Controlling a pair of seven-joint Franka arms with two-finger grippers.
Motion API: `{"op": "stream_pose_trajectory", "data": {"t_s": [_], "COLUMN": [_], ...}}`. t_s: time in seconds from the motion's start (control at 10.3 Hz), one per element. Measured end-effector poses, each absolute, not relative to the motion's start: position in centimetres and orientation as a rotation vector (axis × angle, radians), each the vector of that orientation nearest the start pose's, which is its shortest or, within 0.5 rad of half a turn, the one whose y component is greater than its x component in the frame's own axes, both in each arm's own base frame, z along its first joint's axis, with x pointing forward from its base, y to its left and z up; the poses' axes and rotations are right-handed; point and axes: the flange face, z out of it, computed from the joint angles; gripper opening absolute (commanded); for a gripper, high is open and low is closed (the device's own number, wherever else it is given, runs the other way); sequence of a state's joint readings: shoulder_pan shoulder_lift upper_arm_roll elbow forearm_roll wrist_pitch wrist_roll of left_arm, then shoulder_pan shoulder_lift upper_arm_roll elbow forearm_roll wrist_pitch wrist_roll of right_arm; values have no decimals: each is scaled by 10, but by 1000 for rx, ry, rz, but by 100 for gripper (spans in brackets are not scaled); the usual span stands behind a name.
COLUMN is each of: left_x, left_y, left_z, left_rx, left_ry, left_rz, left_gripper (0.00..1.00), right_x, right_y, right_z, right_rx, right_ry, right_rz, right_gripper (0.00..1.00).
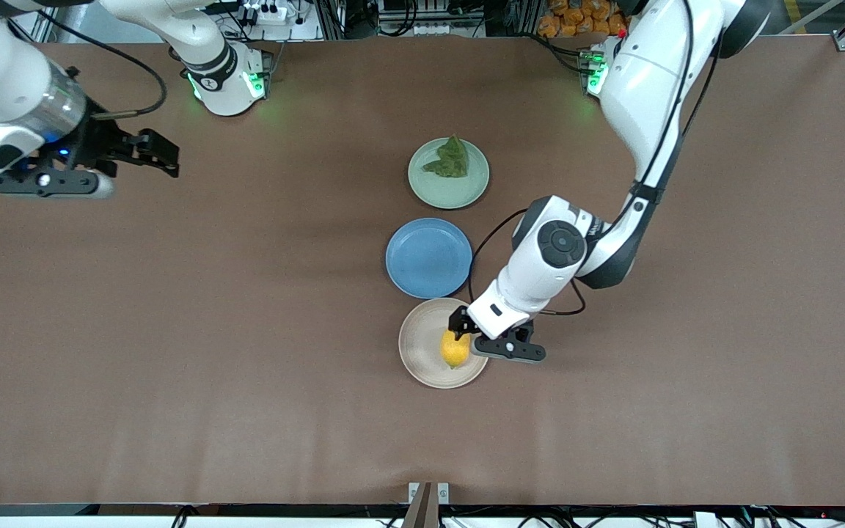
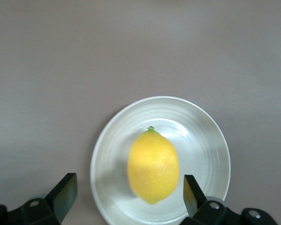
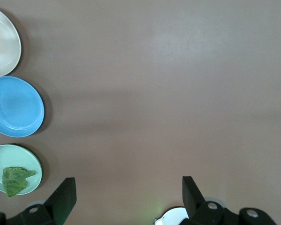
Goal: Pick lemon and lettuce from plates
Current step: 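Lower and close the left gripper on the lemon while the right gripper advances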
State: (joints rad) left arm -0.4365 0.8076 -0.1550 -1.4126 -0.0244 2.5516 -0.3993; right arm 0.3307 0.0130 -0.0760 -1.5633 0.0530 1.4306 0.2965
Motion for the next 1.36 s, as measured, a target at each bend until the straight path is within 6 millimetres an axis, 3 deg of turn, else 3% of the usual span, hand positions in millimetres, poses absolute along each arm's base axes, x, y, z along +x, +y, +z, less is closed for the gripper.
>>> {"op": "stream_pose_trajectory", "data": {"t_s": [0.19, 0.68, 1.36], "left_x": [644, 631, 633], "left_y": [-407, -428, -425], "left_z": [237, 203, 185], "left_rx": [-3387, -3414, -3415], "left_ry": [174, 141, 127], "left_rz": [-425, -465, -498], "left_gripper": [100, 100, 100], "right_x": [517, 509, 504], "right_y": [164, 184, 195], "right_z": [598, 574, 571], "right_rx": [-3101, -3102, -3009], "right_ry": [111, 168, 199], "right_rz": [293, 366, 423], "right_gripper": [100, 100, 100]}}
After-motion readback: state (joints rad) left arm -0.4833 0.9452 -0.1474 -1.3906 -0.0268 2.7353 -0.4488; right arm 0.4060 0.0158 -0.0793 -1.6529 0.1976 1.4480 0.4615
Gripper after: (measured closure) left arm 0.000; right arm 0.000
